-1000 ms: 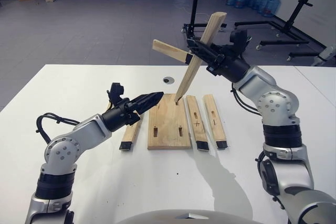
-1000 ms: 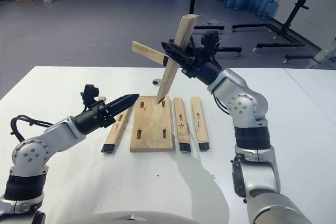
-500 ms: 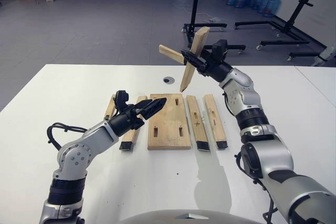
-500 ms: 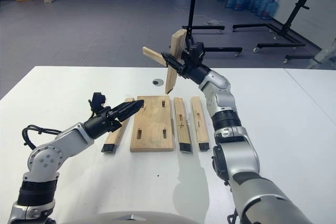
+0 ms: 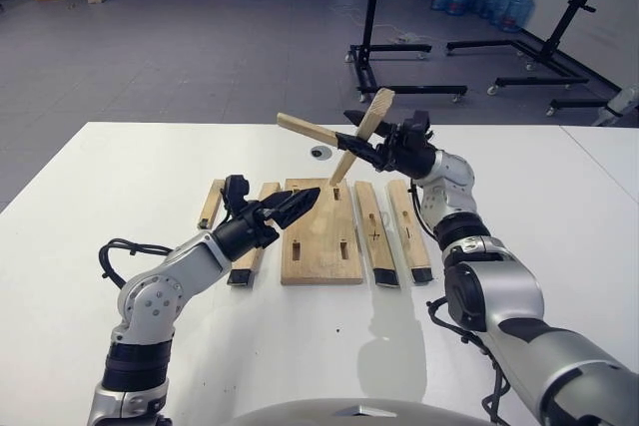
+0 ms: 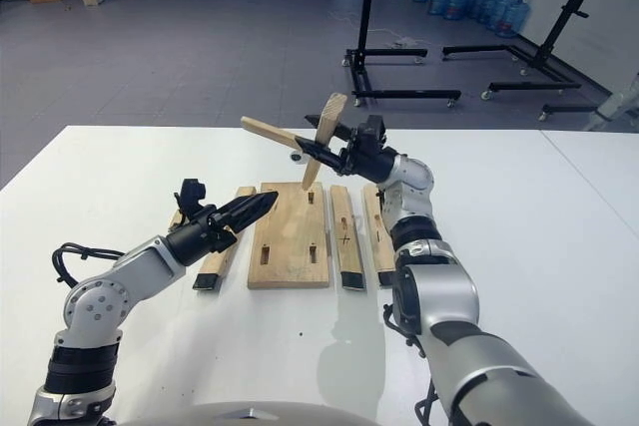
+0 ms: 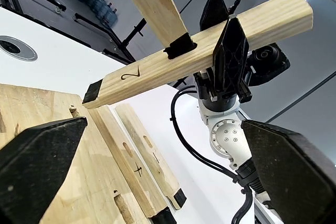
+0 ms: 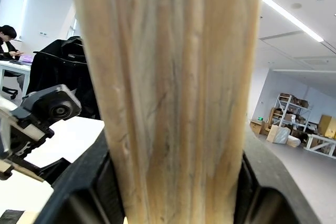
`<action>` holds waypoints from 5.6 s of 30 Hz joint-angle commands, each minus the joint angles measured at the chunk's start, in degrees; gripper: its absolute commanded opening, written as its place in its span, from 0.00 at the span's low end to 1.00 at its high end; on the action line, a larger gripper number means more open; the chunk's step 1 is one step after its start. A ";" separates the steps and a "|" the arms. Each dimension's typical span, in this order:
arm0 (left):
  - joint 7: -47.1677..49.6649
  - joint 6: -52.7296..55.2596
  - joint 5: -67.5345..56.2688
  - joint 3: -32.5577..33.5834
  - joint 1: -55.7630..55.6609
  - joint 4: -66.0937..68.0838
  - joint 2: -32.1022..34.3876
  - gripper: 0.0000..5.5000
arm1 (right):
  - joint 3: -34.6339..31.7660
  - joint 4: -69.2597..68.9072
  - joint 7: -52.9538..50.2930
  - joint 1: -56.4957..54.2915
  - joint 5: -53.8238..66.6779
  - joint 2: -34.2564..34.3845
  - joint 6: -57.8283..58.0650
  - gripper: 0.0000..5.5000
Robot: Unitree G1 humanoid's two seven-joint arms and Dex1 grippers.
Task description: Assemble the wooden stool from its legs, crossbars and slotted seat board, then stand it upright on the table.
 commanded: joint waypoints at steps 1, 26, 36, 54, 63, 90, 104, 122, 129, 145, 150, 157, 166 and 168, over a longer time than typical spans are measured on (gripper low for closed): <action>0.40 0.84 0.63 0.48 0.26 0.07 -0.49 0.98 | 2.16 3.37 -1.17 -0.65 -5.84 -0.53 -5.18 0.38; -0.40 2.11 1.88 0.80 0.21 -0.12 -1.97 0.98 | -2.48 7.96 -1.67 -2.50 -8.36 0.43 -5.93 0.38; -0.31 2.10 2.19 0.58 0.15 -0.09 -2.37 0.98 | -1.62 8.55 -1.02 -0.60 -9.67 0.72 -5.54 0.38; -0.76 1.88 3.59 1.05 0.31 0.22 -3.77 0.98 | 3.27 6.93 1.38 0.67 -12.49 -3.10 9.33 0.38; -1.06 2.24 3.68 1.23 0.45 0.09 -3.66 0.98 | 4.87 7.93 2.01 -1.84 -11.92 -5.54 15.77 0.38; -0.65 3.17 3.18 1.21 0.62 -0.50 -4.21 0.98 | -0.79 8.61 5.50 -4.12 -10.66 -3.80 7.58 0.38; -0.86 3.69 3.06 1.20 0.08 -0.33 -4.16 0.98 | 0.34 8.95 8.94 -4.15 -12.03 -4.07 7.77 0.38; -0.72 3.75 2.95 1.11 0.55 -0.70 -4.29 0.98 | -1.69 9.49 7.24 -6.34 -10.60 -4.61 8.09 0.38; -0.72 3.78 3.12 0.98 0.48 -0.63 -4.29 0.98 | -0.16 9.68 7.46 -5.19 -12.57 -4.54 6.64 0.38; -0.71 3.64 3.49 0.34 0.70 -0.91 -4.52 0.98 | 7.44 13.70 1.07 -8.31 -20.49 -6.09 22.09 0.38; -0.63 3.68 3.47 0.21 0.68 -0.94 -4.58 0.98 | 8.07 14.54 -1.49 -8.38 -21.13 -7.03 27.61 0.38; -0.68 3.62 3.56 0.03 0.78 -0.77 -4.64 0.98 | 8.33 14.42 -2.61 -7.28 -21.40 -7.38 27.46 0.38; -0.61 3.95 3.23 0.02 0.83 -0.80 -4.40 0.98 | 8.70 14.24 -3.55 -5.92 -21.59 -6.05 26.45 0.38; -0.65 4.01 3.23 0.02 0.82 -0.78 -4.37 0.98 | 9.00 14.23 -3.92 -5.73 -21.88 -5.79 26.38 0.38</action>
